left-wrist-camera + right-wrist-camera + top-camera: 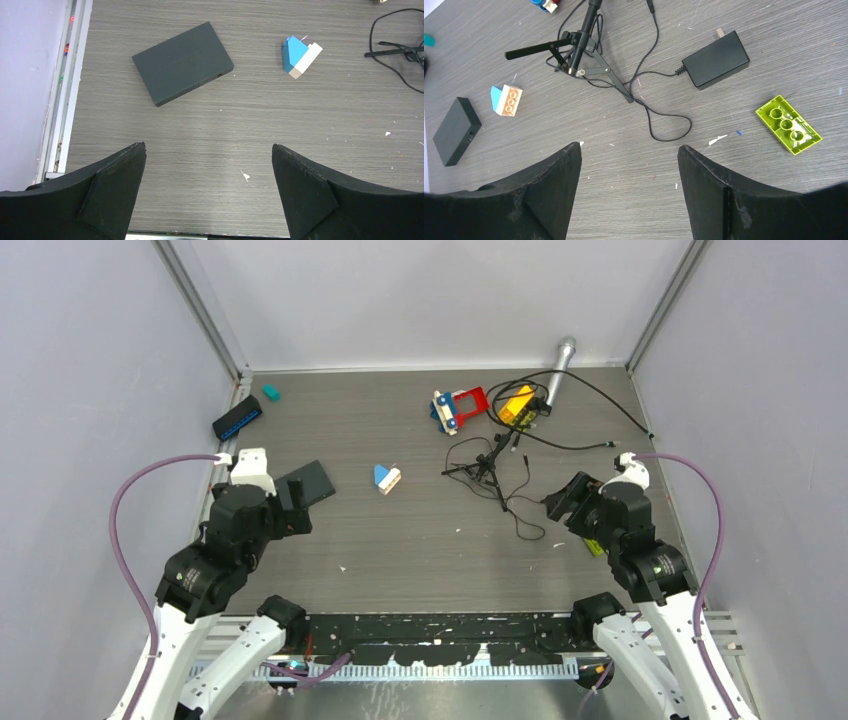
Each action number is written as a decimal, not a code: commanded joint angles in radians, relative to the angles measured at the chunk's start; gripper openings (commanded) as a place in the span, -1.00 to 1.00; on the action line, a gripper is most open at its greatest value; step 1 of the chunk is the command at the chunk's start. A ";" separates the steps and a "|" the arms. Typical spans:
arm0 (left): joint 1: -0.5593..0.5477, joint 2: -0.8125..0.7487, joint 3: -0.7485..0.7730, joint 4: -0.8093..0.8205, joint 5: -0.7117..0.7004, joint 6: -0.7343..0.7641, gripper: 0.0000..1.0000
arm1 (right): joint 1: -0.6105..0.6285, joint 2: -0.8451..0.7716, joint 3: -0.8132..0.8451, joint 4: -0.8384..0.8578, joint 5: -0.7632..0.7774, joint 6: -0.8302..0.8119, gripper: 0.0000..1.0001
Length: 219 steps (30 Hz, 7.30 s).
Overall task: Insert the plug into the switch port
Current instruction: Pick up the switch port from the corner of the board, then place the switch port at the center of the board.
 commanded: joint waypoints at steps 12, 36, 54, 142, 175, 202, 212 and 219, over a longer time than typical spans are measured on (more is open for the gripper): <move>-0.003 -0.086 -0.020 0.022 -0.076 -0.023 0.99 | 0.003 -0.009 0.050 0.004 0.033 0.014 0.50; -0.013 0.151 -0.127 0.149 -0.008 -0.286 0.77 | 0.002 0.076 0.095 -0.025 -0.090 -0.022 0.51; 0.151 1.002 0.300 0.658 -0.343 0.321 0.99 | 0.002 0.121 0.067 0.009 -0.210 -0.041 0.50; 0.541 1.872 0.829 1.300 -0.569 1.134 -1.00 | 0.002 0.318 0.068 0.028 -0.302 -0.065 0.48; -0.491 1.313 0.400 1.176 -0.716 1.055 -1.00 | 0.002 0.178 0.231 -0.121 -0.258 -0.094 0.47; -0.787 0.388 -0.266 0.963 0.022 0.616 -1.00 | 0.002 0.031 0.369 -0.234 -0.112 -0.093 0.49; -0.785 0.398 -0.342 0.961 0.180 0.561 -1.00 | 0.002 0.038 0.318 -0.215 -0.123 -0.074 0.49; -0.787 0.471 -0.342 0.923 -0.079 0.526 -1.00 | 0.002 0.070 0.310 -0.198 -0.126 -0.073 0.49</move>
